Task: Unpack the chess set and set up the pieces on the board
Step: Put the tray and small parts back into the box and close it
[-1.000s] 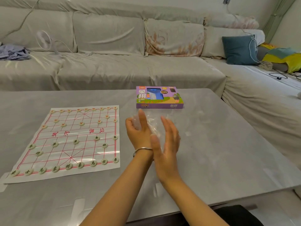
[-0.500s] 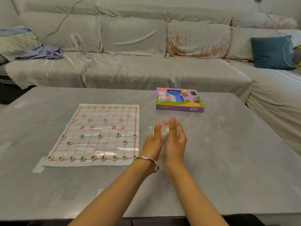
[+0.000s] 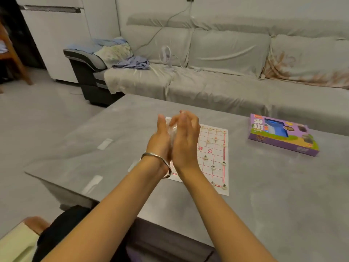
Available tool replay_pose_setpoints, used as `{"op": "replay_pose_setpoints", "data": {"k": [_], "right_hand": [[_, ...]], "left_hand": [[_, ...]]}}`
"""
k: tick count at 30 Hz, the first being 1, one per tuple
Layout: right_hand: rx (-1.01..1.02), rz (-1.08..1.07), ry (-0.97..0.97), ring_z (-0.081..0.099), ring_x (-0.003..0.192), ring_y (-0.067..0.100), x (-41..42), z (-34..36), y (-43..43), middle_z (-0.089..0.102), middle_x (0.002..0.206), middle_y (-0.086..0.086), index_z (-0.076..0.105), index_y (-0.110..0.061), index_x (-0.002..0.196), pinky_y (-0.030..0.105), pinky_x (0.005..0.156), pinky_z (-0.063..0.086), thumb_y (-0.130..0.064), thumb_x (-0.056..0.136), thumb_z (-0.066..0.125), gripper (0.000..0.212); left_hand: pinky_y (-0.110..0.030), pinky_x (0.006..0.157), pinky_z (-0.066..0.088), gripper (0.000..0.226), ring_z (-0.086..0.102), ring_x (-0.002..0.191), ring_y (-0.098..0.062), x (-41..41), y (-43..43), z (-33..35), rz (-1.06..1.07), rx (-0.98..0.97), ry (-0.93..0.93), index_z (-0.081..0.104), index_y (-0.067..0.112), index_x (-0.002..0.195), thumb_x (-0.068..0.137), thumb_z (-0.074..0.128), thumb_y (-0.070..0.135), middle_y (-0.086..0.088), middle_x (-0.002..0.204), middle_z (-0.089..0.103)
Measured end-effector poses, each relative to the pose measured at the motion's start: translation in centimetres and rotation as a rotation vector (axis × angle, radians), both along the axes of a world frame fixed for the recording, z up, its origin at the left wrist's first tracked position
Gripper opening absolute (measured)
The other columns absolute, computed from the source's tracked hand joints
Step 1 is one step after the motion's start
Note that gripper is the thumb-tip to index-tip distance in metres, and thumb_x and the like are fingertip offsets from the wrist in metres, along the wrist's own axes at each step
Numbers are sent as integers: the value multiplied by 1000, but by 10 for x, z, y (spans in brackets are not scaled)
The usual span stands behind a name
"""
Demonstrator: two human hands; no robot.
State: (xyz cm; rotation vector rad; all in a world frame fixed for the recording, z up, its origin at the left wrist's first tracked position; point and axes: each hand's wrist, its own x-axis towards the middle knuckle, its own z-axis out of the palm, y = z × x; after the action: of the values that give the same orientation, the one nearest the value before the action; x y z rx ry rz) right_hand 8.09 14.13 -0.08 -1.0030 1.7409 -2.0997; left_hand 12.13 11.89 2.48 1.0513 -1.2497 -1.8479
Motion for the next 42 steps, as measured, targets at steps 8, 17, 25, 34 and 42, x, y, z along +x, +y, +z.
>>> {"op": "replay_pose_setpoints", "data": {"k": [8,17,25,34,42], "right_hand": [[151,619,7,48,112,-3,116,2,-67,47,120,-26,47,-48,118,15,90,46,-46,92,44,26],[449,998,-443,64,105,18,241,-65,-132,59,126,7,60,-23,121,29,78,57,-21,86,65,35],[845,968,-362,66,93,25,290,-136,-149,62,116,15,71,-16,101,31,73,59,-10,76,76,27],[1050,1046,269,49,102,10,328,-231,-149,56,115,-1,70,-11,105,6,76,38,-11,75,75,30],[1249,1278,642,21,137,25,333,-266,-143,18,149,7,21,-27,147,31,110,21,-42,82,66,80]], "left_hand": [[-45,99,44,55,57,109,-26,135,-112,-12,455,-180,-63,53,14,124,94,29,53,-9,121,59],[-32,86,46,65,58,106,-24,286,-151,-93,658,119,-70,60,14,115,95,16,57,-9,118,61],[-16,92,32,59,41,125,-18,390,-125,-197,517,-220,-409,44,23,131,94,8,49,0,129,49],[-47,114,6,91,17,140,-29,484,-112,-309,113,-675,-1201,36,27,139,75,4,82,-2,150,29],[-52,111,-3,64,6,141,-29,493,-124,-309,416,-829,-1131,45,30,133,77,50,61,-3,150,27]]}}
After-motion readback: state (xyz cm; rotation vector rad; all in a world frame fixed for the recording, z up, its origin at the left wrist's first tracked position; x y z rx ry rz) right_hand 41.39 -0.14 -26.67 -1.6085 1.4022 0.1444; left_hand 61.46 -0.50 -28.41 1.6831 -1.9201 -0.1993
